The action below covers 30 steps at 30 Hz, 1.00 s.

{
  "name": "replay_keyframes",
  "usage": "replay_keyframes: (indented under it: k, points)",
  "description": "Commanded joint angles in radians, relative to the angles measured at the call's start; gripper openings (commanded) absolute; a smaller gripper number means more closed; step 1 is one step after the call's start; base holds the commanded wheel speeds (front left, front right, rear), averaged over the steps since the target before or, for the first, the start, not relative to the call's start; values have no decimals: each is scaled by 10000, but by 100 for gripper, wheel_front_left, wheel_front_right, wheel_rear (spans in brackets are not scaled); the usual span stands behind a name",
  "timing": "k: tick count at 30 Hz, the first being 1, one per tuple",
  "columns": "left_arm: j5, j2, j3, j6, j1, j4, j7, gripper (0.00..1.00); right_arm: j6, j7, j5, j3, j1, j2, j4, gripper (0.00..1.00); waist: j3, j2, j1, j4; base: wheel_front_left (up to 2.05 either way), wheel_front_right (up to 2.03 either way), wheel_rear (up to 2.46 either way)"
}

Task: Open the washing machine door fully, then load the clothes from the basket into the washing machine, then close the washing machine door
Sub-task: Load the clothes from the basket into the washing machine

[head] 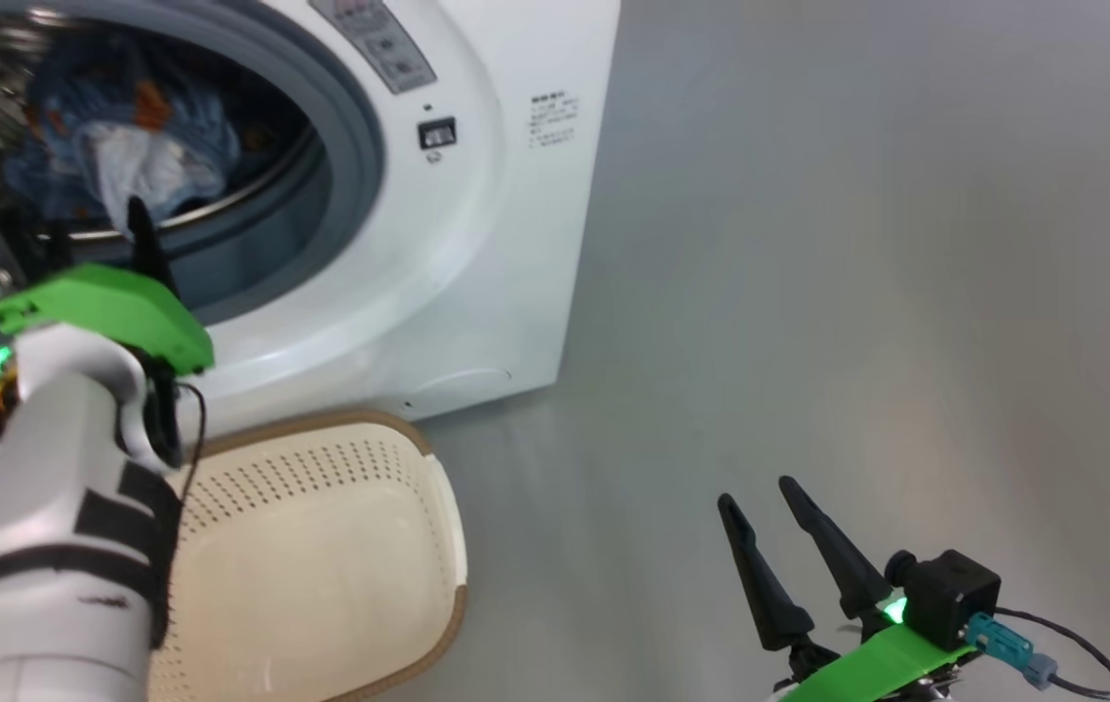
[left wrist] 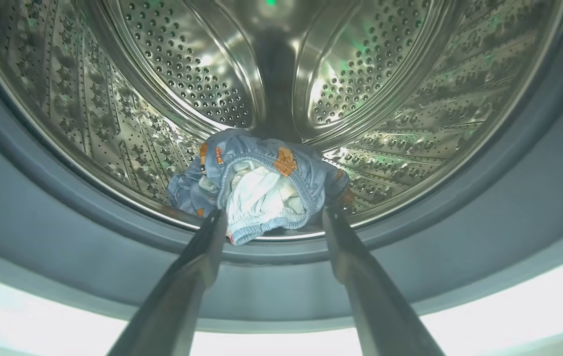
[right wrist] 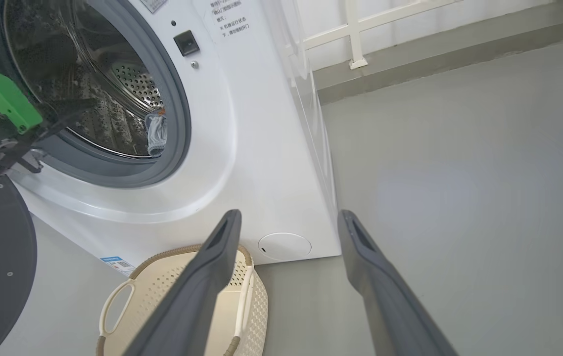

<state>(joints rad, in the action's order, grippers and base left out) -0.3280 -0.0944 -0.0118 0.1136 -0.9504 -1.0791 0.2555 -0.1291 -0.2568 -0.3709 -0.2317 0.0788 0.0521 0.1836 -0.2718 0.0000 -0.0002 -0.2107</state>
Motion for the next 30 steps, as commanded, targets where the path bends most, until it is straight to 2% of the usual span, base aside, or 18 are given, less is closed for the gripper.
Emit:
replay_keyframes:
  k: [1, 10, 15, 20, 24, 30]
  points:
    - [76, -303, 147, -25, 232, 310, 62, 100, -16, -49, 16, -143, -106, 37, -204, 100, 684, 0, 2, 545, 0, 0, 0]
    - [175, 226, 24, -429, 2323, 1394, 62, 100, -16, -49, 32, 257, -491, 158, -221, 100, 1384, 0, 2, 1177, 0, 0, 0]
    - [194, 408, -413, -624, 3543, 2269, 62, 100, -16, -49, 79, 427, -586, 211, -280, 100, 1649, 0, 2, 1539, 0, 0, 0]
    - [-221, 436, -1025, -476, 4693, 3339, 62, 100, -16, -49, 90, 489, -635, 293, -307, 100, 1881, 0, 2, 1832, 0, 0, 0]
    - [-418, 439, -1596, -81, 5627, 4290, 62, 100, -16, -49, 74, 473, -759, 358, -288, 100, 2179, 0, 2, 1967, 0, 0, 0]
    - [-269, 440, -1744, 331, 7193, 5627, 62, 100, -16, -49, 54, 427, -1035, 418, -297, 100, 2613, 0, 2, 1998, 0, 0, 0]
